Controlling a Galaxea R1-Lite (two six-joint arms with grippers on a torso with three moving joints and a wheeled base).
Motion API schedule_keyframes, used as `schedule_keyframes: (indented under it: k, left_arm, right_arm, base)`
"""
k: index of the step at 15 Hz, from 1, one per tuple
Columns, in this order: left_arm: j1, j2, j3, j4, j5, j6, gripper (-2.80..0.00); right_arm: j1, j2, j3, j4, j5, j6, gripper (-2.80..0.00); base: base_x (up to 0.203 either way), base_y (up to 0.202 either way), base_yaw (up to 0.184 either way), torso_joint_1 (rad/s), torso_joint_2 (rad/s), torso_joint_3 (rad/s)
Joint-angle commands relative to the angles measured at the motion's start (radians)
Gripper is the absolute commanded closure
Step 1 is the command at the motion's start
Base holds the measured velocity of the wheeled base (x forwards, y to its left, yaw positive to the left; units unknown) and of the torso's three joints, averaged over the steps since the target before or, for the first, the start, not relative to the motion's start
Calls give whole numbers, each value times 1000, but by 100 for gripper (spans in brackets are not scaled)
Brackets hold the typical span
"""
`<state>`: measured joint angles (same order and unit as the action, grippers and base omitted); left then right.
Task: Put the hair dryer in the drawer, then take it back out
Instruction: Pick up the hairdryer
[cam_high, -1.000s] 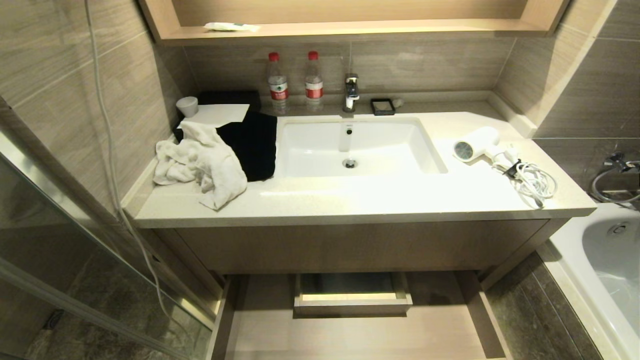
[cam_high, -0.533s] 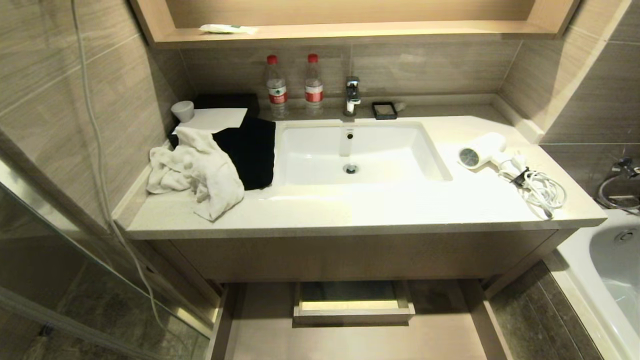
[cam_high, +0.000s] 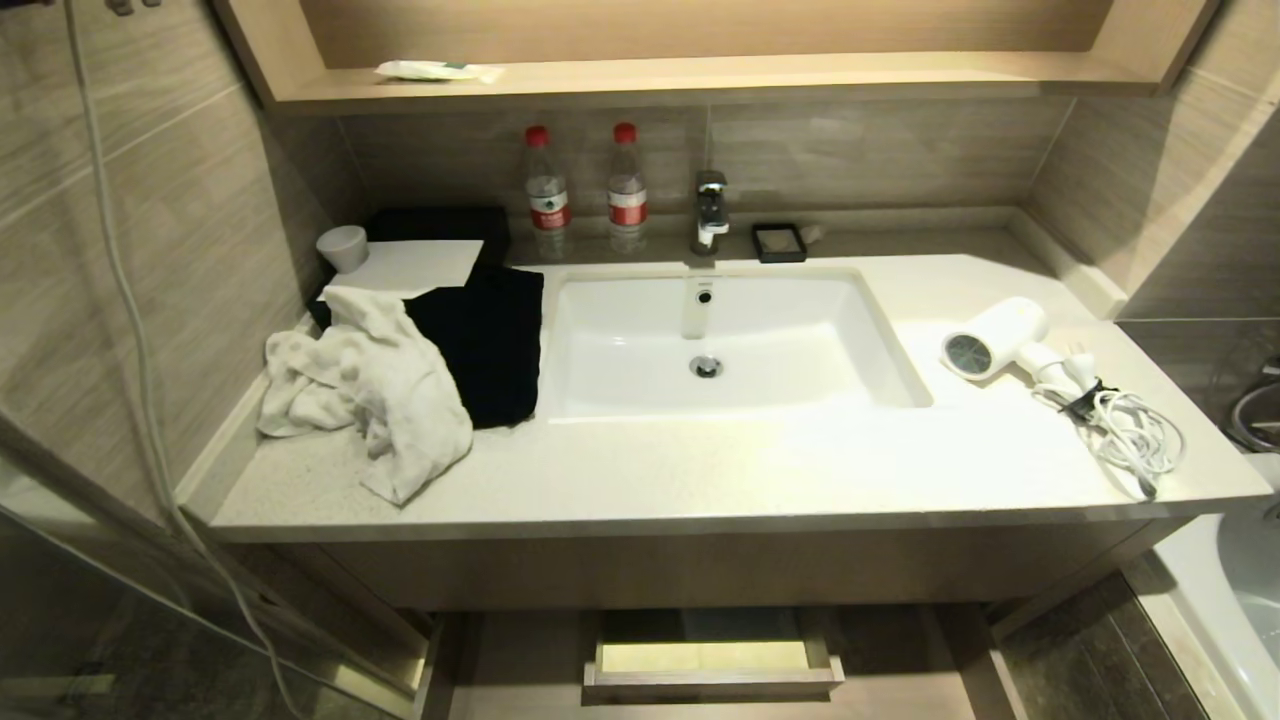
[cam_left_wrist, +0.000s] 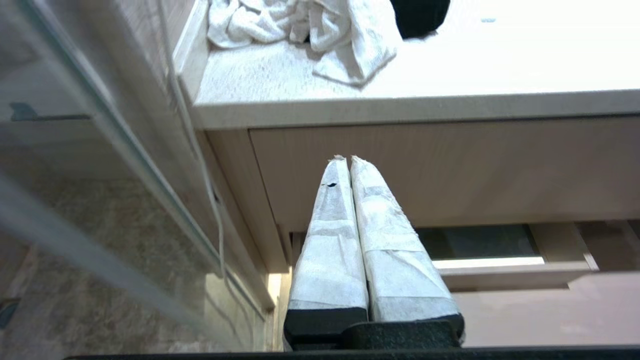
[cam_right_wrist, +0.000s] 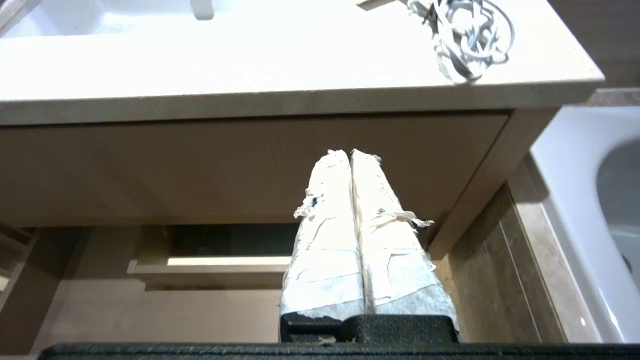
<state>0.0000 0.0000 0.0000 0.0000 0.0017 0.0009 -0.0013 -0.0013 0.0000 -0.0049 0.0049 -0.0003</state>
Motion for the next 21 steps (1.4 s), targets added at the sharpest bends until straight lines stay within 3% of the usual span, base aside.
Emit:
schedule_keyframes:
  k: [1, 11, 21]
  left_arm:
    - [0, -2, 0, 0, 0, 1, 0]
    - [0, 0, 0, 0, 0, 0, 0]
    - [0, -2, 0, 0, 0, 1, 0]
  right_arm:
    - [0, 0, 2, -4, 0, -9, 0]
    - [0, 0, 2, 0, 0, -7, 0]
    - [0, 0, 2, -3, 0, 3, 0]
  base:
    - [0, 0, 0, 316, -119, 206]
    - [0, 0, 0, 336, -191, 140]
    - [0, 0, 0, 107, -85, 23]
